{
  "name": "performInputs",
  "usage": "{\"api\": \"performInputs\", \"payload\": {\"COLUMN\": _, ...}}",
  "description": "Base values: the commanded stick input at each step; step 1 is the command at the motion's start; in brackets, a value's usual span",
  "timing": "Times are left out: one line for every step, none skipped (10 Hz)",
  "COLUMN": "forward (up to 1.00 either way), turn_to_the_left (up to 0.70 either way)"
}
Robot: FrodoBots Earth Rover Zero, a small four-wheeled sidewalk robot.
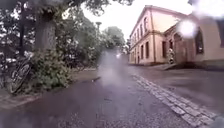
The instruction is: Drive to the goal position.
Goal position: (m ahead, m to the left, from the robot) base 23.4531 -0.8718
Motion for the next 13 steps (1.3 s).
{"api": "performInputs", "payload": {"forward": 0.70, "turn_to_the_left": -0.04}}
{"api": "performInputs", "payload": {"forward": 0.70, "turn_to_the_left": 0.00}}
{"api": "performInputs", "payload": {"forward": 0.70, "turn_to_the_left": 0.00}}
{"api": "performInputs", "payload": {"forward": 0.70, "turn_to_the_left": 0.00}}
{"api": "performInputs", "payload": {"forward": 0.70, "turn_to_the_left": 0.00}}
{"api": "performInputs", "payload": {"forward": 0.70, "turn_to_the_left": 0.00}}
{"api": "performInputs", "payload": {"forward": 0.70, "turn_to_the_left": 0.00}}
{"api": "performInputs", "payload": {"forward": 0.70, "turn_to_the_left": 0.00}}
{"api": "performInputs", "payload": {"forward": 0.70, "turn_to_the_left": 0.00}}
{"api": "performInputs", "payload": {"forward": 0.70, "turn_to_the_left": 0.00}}
{"api": "performInputs", "payload": {"forward": 0.70, "turn_to_the_left": 0.00}}
{"api": "performInputs", "payload": {"forward": 0.70, "turn_to_the_left": 0.00}}
{"api": "performInputs", "payload": {"forward": 0.70, "turn_to_the_left": 0.00}}
